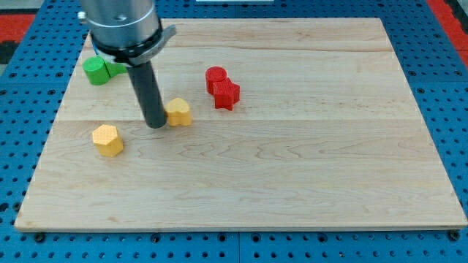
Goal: Push the hexagon into the left side of the heart
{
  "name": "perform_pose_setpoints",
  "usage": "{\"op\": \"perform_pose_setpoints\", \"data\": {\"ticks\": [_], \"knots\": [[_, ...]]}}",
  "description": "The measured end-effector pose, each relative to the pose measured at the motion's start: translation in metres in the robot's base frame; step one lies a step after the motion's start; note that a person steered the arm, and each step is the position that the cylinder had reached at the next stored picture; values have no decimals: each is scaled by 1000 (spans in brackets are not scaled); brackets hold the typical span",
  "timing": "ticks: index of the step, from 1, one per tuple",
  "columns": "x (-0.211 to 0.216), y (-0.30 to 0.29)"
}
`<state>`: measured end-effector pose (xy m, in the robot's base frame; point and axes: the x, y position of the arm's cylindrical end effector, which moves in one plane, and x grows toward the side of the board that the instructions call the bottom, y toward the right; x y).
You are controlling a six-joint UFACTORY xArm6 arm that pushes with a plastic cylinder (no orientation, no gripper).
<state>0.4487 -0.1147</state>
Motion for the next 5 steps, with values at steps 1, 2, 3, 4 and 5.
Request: {"op": "perform_pose_setpoints", "data": {"ticks": [1, 2, 3, 4, 5], "knots": [[-14, 15], [-14, 47], [3, 21], [43, -49], [46, -101]]}}
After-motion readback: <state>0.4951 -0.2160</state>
